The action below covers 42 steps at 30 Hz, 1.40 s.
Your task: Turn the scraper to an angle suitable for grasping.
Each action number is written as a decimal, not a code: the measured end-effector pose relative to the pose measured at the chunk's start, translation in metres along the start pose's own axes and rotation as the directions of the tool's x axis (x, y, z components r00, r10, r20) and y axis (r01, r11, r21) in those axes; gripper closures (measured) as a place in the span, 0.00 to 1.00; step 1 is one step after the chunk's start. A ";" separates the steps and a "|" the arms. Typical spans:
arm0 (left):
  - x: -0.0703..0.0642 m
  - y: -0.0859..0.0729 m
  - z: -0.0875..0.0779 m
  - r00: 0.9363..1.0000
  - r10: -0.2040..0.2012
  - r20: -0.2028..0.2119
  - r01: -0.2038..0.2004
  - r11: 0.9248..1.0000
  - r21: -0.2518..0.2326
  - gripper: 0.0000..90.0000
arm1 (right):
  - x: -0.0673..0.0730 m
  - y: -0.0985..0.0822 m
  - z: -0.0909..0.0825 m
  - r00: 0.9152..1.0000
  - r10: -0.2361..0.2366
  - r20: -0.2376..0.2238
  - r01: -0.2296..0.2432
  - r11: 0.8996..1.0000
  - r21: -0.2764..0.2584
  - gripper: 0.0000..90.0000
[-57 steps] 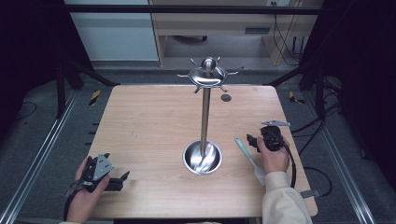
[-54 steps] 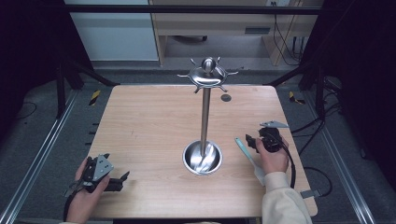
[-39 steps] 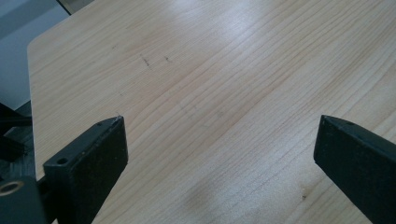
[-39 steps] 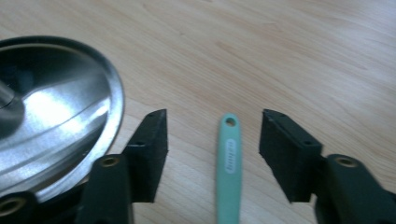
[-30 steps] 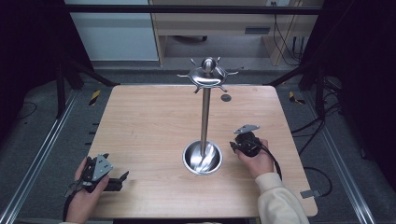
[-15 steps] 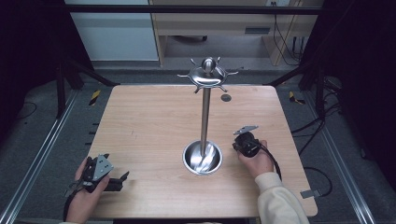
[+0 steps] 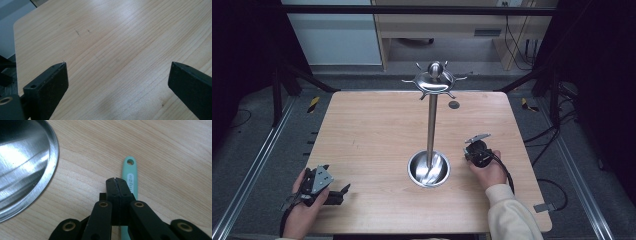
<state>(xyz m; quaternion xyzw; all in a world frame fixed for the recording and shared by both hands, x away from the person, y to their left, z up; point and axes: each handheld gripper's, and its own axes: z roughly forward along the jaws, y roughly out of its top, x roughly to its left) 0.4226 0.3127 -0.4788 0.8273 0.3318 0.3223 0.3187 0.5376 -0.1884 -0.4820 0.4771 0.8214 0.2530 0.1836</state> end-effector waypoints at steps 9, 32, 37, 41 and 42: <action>0.000 0.000 0.000 1.000 0.001 0.003 -0.001 1.000 0.002 0.03 | -0.005 -0.001 0.000 0.999 0.001 0.045 -0.002 1.000 0.020 1.00; -0.001 -0.003 -0.001 1.000 -0.010 0.003 0.010 1.000 0.008 0.03 | -0.026 0.013 -0.021 0.992 0.116 0.040 -0.118 0.992 0.039 0.86; -0.002 -0.002 -0.001 1.000 -0.006 0.009 0.006 1.000 0.004 0.03 | -0.031 0.024 -0.021 0.990 0.130 0.050 -0.135 0.984 0.117 0.79; -0.002 -0.002 -0.001 1.000 -0.007 0.013 0.007 1.000 0.004 0.03 | -0.036 0.030 -0.015 0.987 0.157 0.043 -0.162 0.971 0.174 0.72; -0.002 -0.002 -0.001 1.000 -0.008 0.014 0.007 1.000 0.004 0.03 | -0.037 0.032 -0.010 0.986 0.160 0.045 -0.165 0.965 0.202 0.70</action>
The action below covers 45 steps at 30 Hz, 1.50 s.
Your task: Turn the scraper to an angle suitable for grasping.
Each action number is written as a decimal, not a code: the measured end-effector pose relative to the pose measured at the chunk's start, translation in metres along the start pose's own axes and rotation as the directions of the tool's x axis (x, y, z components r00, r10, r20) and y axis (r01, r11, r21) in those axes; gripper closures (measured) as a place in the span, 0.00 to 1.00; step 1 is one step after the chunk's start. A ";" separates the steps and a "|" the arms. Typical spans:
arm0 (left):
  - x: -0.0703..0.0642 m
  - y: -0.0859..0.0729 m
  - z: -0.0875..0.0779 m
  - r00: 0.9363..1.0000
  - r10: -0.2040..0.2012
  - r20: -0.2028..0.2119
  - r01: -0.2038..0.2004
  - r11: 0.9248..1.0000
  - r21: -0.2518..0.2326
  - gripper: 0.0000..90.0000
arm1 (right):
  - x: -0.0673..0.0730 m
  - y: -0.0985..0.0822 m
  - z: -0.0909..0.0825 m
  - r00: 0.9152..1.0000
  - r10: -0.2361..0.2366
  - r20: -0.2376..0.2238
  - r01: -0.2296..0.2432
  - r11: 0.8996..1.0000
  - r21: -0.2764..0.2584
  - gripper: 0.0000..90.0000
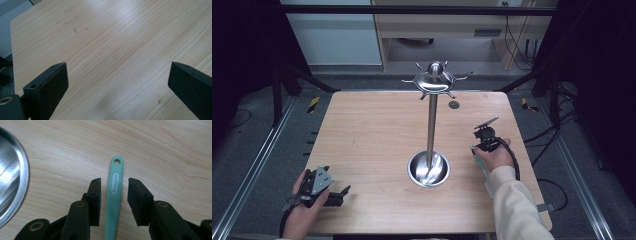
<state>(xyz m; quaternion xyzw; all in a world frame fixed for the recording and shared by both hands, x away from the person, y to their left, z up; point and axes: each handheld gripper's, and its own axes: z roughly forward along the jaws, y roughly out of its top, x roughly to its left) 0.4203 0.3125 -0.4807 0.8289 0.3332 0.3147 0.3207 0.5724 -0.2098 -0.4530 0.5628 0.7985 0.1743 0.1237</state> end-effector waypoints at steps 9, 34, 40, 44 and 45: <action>0.000 0.000 0.000 1.000 -0.001 0.001 0.001 1.000 0.001 0.03 | 0.003 0.009 0.010 1.000 0.000 0.003 0.000 0.998 0.057 0.69; 0.000 0.000 0.000 1.000 0.001 0.002 -0.001 1.000 0.002 0.03 | -0.004 0.009 0.021 0.999 0.032 0.008 -0.033 0.994 0.107 0.81; 0.000 0.000 0.000 1.000 0.002 0.001 -0.002 1.000 0.003 0.03 | -0.003 0.009 0.014 1.000 0.024 -0.018 -0.022 0.996 0.082 0.82; -0.001 0.000 0.000 1.000 0.002 0.003 -0.002 1.000 0.002 0.03 | 0.000 0.009 0.003 1.000 0.005 -0.030 -0.004 0.999 0.048 0.83; -0.001 0.000 0.000 1.000 0.002 0.003 -0.002 1.000 0.001 0.03 | 0.002 0.008 0.000 1.000 0.000 -0.031 0.001 0.999 0.037 0.82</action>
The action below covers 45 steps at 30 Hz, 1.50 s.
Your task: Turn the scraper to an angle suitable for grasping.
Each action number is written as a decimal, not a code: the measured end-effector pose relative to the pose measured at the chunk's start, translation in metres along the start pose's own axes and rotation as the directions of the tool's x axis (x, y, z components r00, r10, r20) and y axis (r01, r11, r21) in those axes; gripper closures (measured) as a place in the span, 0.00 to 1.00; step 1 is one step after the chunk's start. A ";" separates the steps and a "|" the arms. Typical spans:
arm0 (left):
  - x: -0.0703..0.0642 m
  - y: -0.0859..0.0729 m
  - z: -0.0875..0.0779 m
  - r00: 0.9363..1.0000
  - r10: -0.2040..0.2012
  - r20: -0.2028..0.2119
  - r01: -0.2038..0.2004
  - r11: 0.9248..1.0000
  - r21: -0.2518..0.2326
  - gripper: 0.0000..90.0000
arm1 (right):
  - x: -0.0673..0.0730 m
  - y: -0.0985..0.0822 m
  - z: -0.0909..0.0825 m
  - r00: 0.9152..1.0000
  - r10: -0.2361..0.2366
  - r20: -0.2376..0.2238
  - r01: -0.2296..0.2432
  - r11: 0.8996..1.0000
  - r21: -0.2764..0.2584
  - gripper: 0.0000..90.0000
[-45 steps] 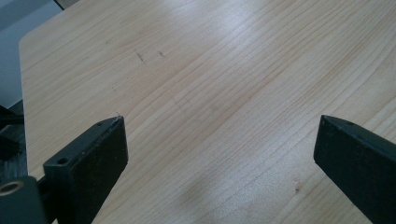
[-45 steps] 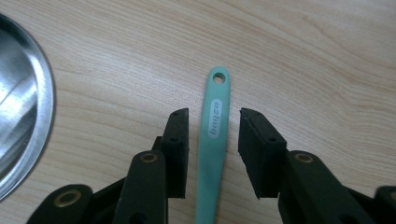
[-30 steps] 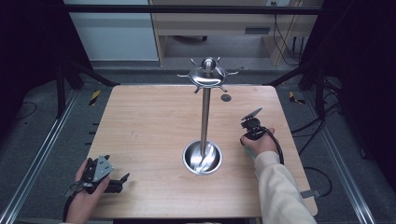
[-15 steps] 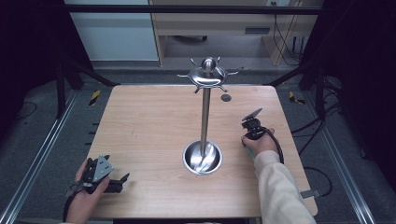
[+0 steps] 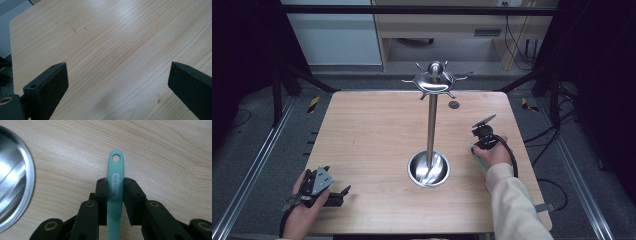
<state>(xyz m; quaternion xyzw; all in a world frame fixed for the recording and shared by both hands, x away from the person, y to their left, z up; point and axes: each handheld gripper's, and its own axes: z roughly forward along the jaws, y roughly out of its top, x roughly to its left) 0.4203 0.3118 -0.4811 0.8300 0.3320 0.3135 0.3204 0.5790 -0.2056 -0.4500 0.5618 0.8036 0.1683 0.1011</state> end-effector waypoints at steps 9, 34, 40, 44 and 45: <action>0.001 -0.001 0.000 1.000 -0.003 -0.005 0.003 1.000 0.003 0.03 | 0.007 -0.004 -0.028 0.996 -0.084 0.011 0.084 0.994 -0.072 0.83; 0.004 -0.002 -0.004 0.999 -0.031 -0.028 0.030 0.999 -0.018 0.03 | 0.007 0.004 -0.133 0.990 -0.140 -0.020 0.123 0.925 -0.360 0.83; 0.003 -0.002 -0.003 0.999 -0.029 -0.024 0.028 1.000 -0.013 0.03 | 0.009 0.011 -0.156 0.989 -0.146 -0.028 0.119 0.891 -0.437 0.83; 0.002 -0.003 -0.002 0.999 -0.031 -0.022 0.031 0.999 -0.008 0.03 | 0.015 0.010 -0.163 0.988 -0.152 -0.032 0.119 0.875 -0.470 0.82; 0.003 -0.004 -0.003 0.999 -0.032 -0.021 0.032 0.999 -0.007 0.03 | 0.017 0.009 -0.164 0.988 -0.151 -0.031 0.118 0.871 -0.476 0.82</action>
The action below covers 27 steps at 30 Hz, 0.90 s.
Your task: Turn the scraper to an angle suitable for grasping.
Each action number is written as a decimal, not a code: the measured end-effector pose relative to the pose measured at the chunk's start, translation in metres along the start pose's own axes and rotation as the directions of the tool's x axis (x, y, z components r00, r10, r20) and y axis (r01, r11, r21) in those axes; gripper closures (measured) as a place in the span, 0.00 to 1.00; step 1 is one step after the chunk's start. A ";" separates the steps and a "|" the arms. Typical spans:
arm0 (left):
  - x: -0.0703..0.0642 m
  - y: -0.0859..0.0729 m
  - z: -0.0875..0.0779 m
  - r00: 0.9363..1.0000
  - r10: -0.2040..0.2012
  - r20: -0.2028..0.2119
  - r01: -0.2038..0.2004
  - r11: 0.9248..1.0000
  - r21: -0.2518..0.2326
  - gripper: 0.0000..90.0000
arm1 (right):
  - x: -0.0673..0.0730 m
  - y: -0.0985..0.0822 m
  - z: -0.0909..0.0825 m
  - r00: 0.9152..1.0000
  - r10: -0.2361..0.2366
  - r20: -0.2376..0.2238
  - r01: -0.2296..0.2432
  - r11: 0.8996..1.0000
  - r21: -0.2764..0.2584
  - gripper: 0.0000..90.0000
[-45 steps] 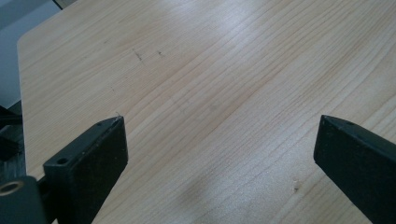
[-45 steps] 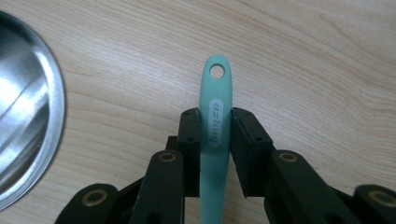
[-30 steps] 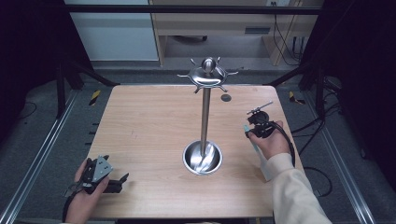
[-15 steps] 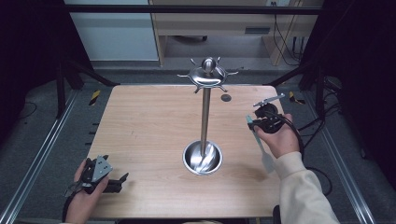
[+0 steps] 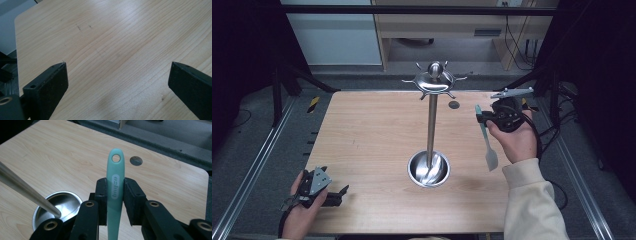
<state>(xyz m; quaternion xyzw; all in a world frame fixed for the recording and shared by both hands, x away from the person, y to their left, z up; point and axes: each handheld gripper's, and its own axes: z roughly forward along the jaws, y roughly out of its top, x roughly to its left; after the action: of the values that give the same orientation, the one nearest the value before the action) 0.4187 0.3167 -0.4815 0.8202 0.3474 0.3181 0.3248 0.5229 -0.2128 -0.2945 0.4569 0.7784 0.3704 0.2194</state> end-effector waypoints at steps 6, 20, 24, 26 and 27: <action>0.007 -0.003 -0.003 0.999 -0.033 -0.025 0.033 0.999 -0.014 0.03 | 0.008 0.000 -0.007 1.000 0.009 -0.006 -0.009 1.000 -0.030 0.82; 0.010 -0.002 -0.004 0.998 -0.046 -0.048 0.044 0.998 -0.043 0.03 | 0.019 0.008 -0.020 0.999 0.018 -0.033 -0.022 0.991 -0.133 0.82; 0.012 -0.001 -0.004 0.998 -0.052 -0.048 0.049 0.998 -0.044 0.03 | 0.022 0.009 -0.030 0.999 0.006 -0.043 -0.013 0.986 -0.168 0.82; 0.011 -0.001 -0.004 0.998 -0.048 -0.046 0.045 0.998 -0.046 0.03 | 0.023 0.009 -0.032 0.999 0.007 -0.044 -0.015 0.984 -0.176 0.82; 0.011 -0.001 -0.004 0.998 -0.049 -0.042 0.047 0.998 -0.049 0.03 | 0.024 0.009 -0.035 0.999 0.005 -0.049 -0.014 0.982 -0.188 0.82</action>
<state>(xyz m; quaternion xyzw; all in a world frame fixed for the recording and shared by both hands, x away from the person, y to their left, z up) 0.4217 0.3265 -0.4767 0.7966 0.3660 0.3361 0.3442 0.4930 -0.2018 -0.2655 0.4288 0.7427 0.4543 0.2411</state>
